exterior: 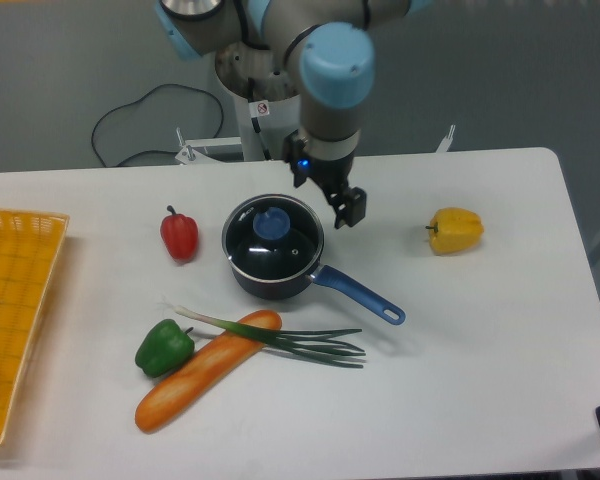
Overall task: Open the lid
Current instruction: 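Move the gripper over the saucepan and lower it toward the blue knob, then close the gripper on the blue knob of the glass lid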
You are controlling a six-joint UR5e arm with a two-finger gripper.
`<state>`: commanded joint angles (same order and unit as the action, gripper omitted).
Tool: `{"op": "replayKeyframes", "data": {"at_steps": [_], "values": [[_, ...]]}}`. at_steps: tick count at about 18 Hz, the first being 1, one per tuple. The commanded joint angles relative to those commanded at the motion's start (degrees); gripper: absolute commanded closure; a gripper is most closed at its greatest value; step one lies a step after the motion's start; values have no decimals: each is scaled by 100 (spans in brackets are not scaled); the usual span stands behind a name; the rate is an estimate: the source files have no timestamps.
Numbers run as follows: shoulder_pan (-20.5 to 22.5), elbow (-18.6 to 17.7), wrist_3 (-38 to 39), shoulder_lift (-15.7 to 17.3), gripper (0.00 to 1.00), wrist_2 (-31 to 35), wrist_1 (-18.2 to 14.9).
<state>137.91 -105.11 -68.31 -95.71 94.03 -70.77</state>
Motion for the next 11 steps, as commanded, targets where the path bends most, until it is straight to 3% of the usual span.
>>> {"op": "replayKeyframes", "data": {"at_steps": [2, 11], "values": [[-80, -54, 352, -79, 0, 19, 212], [-186, -36, 380, -247, 0, -500, 274]]}}
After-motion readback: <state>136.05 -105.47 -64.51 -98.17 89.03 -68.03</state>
